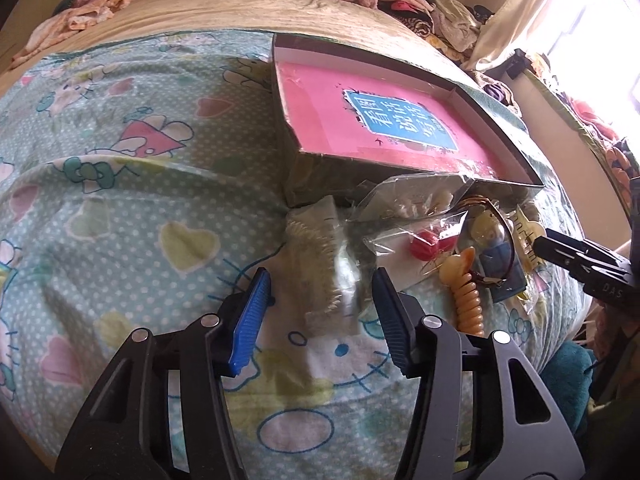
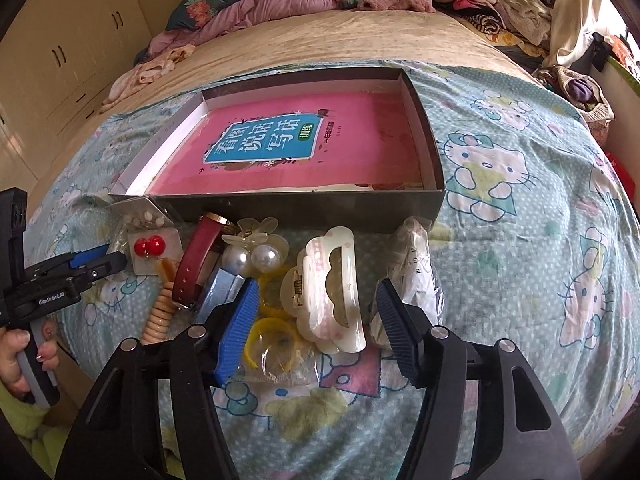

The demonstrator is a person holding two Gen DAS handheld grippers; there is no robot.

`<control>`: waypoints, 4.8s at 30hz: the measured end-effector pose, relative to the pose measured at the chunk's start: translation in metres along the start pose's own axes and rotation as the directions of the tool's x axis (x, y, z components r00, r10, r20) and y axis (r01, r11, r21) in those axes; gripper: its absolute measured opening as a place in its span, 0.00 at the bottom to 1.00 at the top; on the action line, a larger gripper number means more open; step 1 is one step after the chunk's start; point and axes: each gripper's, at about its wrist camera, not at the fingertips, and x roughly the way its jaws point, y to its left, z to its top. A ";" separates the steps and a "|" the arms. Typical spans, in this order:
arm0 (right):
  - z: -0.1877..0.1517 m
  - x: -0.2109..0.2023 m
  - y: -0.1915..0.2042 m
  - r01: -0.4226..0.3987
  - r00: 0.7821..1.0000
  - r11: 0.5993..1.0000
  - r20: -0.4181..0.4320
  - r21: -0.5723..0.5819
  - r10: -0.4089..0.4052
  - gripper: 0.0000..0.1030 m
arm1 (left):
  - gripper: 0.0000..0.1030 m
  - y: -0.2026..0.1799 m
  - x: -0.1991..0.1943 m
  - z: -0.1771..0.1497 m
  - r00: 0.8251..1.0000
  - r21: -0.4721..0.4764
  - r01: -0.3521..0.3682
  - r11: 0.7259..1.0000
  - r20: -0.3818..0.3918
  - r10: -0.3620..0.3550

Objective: Organize jewelry
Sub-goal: 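Grasp the white hair claw clip with the right gripper while the left grasps a clear bag, then carry the claw clip with the right gripper into the box while the left drops the bag there, then open both grippers and withdraw them from the pink box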

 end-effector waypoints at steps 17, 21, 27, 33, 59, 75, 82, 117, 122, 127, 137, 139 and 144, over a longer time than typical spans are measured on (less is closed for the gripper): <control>-0.001 0.004 -0.008 -0.053 0.998 0.999 0.021 0.005 0.053 0.34 | 0.24 0.004 -0.010 0.001 0.997 -0.015 0.075 0.997 0.021 -0.075; -0.003 -0.015 -0.011 -0.068 0.995 0.997 0.072 0.028 0.066 0.34 | 0.24 0.003 -0.030 0.002 0.995 -0.009 0.085 0.996 0.052 -0.085; 0.006 -0.041 -0.013 -0.068 0.987 0.997 0.145 0.038 0.062 0.34 | 0.24 0.002 -0.048 0.015 0.993 0.004 0.076 0.997 0.094 -0.076; 0.025 -0.054 -0.012 -0.051 0.979 0.998 0.199 0.030 0.044 0.34 | 0.24 -0.004 -0.050 0.030 0.990 0.020 0.073 0.997 0.122 -0.075; 0.091 -0.015 -0.017 -0.065 0.965 0.992 0.261 0.107 0.035 0.34 | 0.24 -0.031 0.002 0.094 0.988 0.047 0.058 0.997 0.143 -0.064; 0.080 0.027 -0.037 -0.024 0.983 0.991 0.183 0.129 0.000 0.34 | 0.25 -0.037 0.040 0.095 0.997 0.054 0.019 0.998 0.076 -0.023; 0.076 0.034 -0.037 -0.032 0.987 0.991 0.161 0.131 0.011 0.34 | 0.25 -0.037 0.042 0.093 0.997 0.067 -0.006 0.998 0.072 0.001; 0.059 -0.044 -0.042 -0.106 0.948 0.977 0.314 0.188 0.042 0.77 | 0.84 -0.056 -0.027 0.088 0.977 0.088 -0.021 0.996 0.212 0.002; 0.056 -0.064 -0.040 -0.121 0.936 0.975 0.349 0.187 0.049 0.83 | 0.91 -0.058 -0.046 0.087 0.972 0.079 -0.005 0.997 0.234 -0.014; 0.053 -0.082 -0.033 -0.125 0.926 0.977 0.373 0.173 0.053 0.85 | 0.91 -0.060 -0.059 0.084 0.969 0.086 0.001 0.996 0.247 -0.022; 0.043 -0.110 -0.012 -0.118 0.916 0.985 0.397 0.125 0.060 0.85 | 0.91 -0.059 -0.078 0.072 0.963 0.097 0.009 0.995 0.268 -0.035; 0.042 -0.113 -0.007 -0.116 0.915 0.987 0.398 0.115 0.062 0.85 | 0.91 -0.058 -0.081 0.069 0.963 0.097 0.010 0.995 0.266 -0.036; 0.036 -0.119 0.004 -0.108 0.916 0.990 0.395 0.087 0.065 0.85 | 0.91 -0.056 -0.085 0.060 0.965 0.108 0.011 0.994 0.258 -0.039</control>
